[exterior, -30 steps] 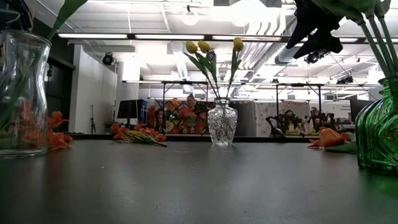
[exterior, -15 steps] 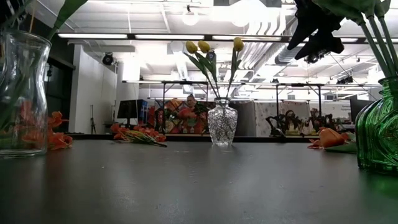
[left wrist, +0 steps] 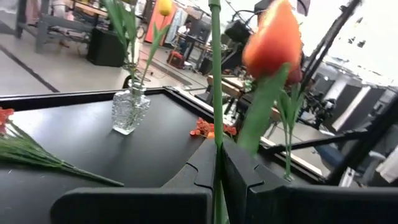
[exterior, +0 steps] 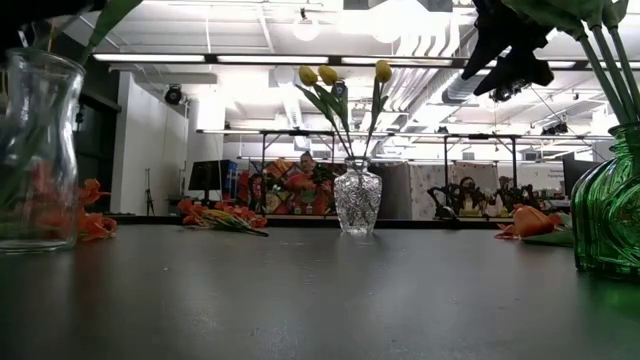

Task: Sort flowers into vase by color
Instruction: Put the top orange tulip into the bottom transparent vase, then put the orange tulip into the bottom transparent vase

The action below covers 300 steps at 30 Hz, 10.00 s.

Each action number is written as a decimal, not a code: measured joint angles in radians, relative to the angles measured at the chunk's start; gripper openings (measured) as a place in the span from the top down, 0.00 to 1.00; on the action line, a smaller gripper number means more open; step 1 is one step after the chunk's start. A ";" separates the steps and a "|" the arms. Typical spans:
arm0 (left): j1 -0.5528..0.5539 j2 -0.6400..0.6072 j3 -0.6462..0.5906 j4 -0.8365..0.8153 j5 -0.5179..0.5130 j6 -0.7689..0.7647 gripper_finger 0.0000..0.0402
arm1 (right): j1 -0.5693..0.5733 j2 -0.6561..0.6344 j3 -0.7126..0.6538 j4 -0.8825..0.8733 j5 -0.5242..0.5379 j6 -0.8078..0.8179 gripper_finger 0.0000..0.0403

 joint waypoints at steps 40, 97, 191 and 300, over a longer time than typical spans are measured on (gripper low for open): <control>0.100 0.090 0.035 0.161 -0.003 0.095 1.00 | 0.000 0.000 0.000 0.019 0.001 -0.097 0.58; 0.096 -0.252 0.035 0.018 0.496 0.357 0.52 | 0.000 0.000 0.000 0.019 0.002 -0.088 0.58; 1.349 -0.218 0.258 0.454 2.549 0.581 0.52 | 0.000 0.000 0.000 0.037 -0.054 -0.123 0.58; 1.547 -0.211 0.258 0.597 2.002 0.639 0.52 | 0.430 0.058 -0.472 0.167 -0.206 0.345 0.58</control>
